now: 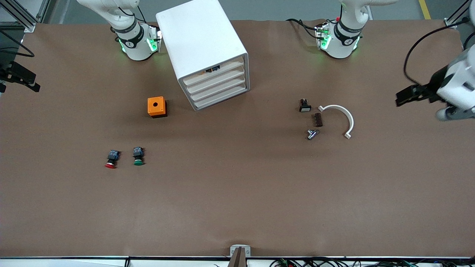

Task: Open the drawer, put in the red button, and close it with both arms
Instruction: 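Move the left gripper toward the white drawer cabinet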

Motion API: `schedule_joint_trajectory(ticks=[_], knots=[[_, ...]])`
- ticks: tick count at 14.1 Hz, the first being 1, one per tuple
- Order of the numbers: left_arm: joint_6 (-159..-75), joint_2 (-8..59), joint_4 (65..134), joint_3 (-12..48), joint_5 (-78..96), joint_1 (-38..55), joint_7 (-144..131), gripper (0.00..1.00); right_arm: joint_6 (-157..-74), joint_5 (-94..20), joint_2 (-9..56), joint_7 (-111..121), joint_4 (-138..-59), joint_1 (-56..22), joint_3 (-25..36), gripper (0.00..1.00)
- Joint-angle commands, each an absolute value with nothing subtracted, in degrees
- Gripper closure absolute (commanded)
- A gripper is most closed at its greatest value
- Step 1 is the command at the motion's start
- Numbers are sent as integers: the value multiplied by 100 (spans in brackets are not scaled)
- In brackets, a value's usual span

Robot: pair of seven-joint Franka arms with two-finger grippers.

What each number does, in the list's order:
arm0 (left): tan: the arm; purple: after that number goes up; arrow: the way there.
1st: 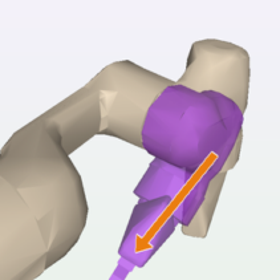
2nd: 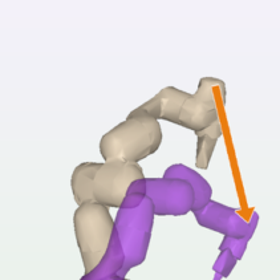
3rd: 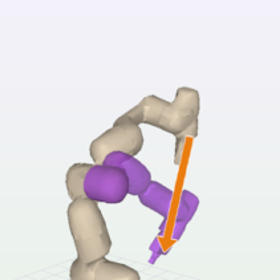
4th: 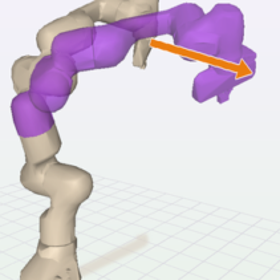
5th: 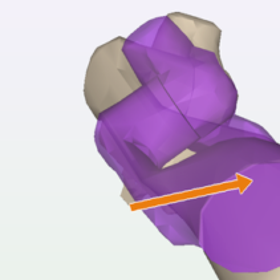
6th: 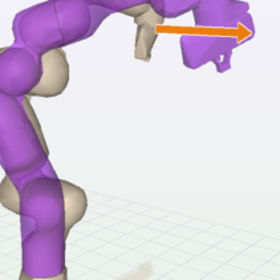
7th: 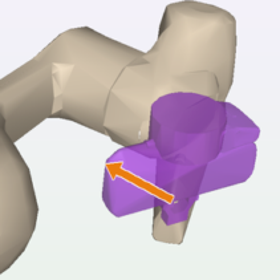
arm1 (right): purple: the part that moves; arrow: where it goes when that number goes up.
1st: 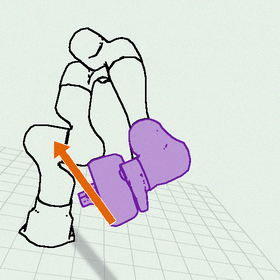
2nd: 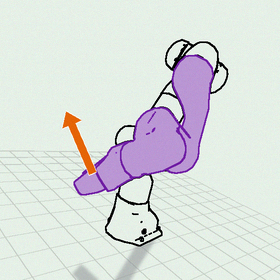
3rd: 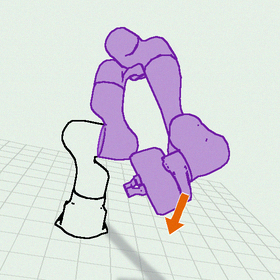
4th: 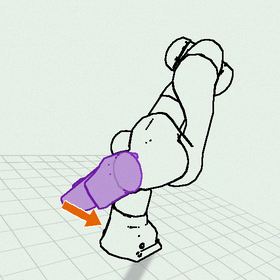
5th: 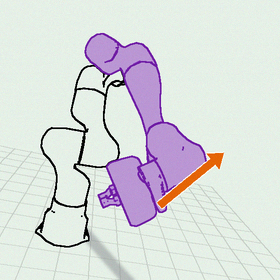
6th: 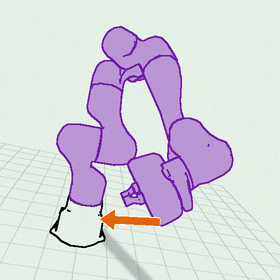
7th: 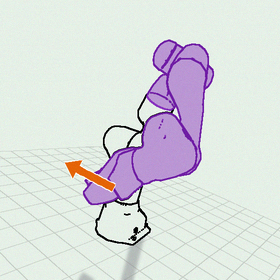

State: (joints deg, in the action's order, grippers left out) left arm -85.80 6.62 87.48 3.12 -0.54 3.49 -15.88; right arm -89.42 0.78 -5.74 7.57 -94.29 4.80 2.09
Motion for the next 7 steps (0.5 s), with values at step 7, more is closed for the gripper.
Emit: schedule_joint_trajectory(ticks=[7], knots=[[-8851,2328,8552,606,667,1765,-6613,0,-9475,343,587,861,-9256,676,141,0]])
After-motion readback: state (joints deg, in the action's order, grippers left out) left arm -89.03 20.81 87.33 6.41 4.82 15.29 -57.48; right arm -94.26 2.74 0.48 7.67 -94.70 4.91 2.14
